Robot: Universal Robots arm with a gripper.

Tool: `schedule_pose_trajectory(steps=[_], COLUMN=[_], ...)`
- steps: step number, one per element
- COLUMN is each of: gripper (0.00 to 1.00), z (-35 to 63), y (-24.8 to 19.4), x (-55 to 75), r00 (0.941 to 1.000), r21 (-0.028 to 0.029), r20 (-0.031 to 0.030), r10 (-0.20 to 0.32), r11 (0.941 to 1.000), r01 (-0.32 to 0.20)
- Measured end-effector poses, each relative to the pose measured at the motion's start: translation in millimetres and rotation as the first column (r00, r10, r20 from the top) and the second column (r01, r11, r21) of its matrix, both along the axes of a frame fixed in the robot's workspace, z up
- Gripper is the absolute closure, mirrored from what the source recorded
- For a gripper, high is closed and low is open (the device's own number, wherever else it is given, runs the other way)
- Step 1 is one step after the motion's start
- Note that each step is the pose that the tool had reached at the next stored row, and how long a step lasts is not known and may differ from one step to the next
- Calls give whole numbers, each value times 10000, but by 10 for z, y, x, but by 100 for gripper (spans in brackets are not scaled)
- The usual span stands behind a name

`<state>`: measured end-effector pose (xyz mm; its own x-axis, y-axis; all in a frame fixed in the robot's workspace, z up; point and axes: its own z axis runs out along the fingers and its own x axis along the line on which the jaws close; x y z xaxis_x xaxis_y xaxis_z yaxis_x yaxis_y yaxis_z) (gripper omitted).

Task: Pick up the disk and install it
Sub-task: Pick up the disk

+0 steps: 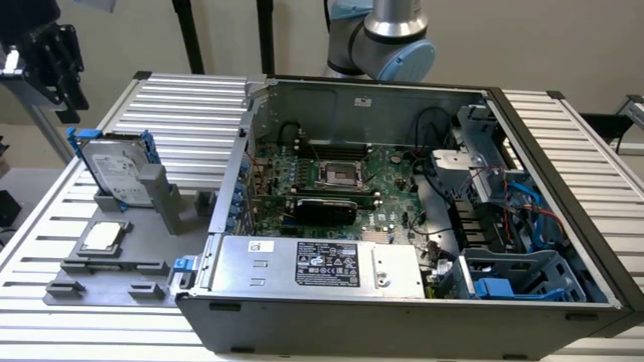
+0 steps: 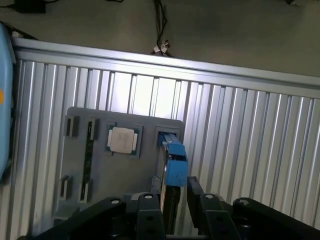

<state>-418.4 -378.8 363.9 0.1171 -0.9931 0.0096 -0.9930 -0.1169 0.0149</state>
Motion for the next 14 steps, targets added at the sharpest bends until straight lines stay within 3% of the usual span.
schedule_pose_trajectory(steps=[5,7,8,14], gripper=[41,41,35,35], z=[-92,-128,-146,-255], y=[0,1,2,17], x=[0,1,1,13], r00=[10000,10000,10000,9994], r21=[0,0,1,2], r20=[1,-1,0,1], r10=[-27,-62,-87,-358], r11=[10000,10000,10000,9994], r01=[27,62,87,358])
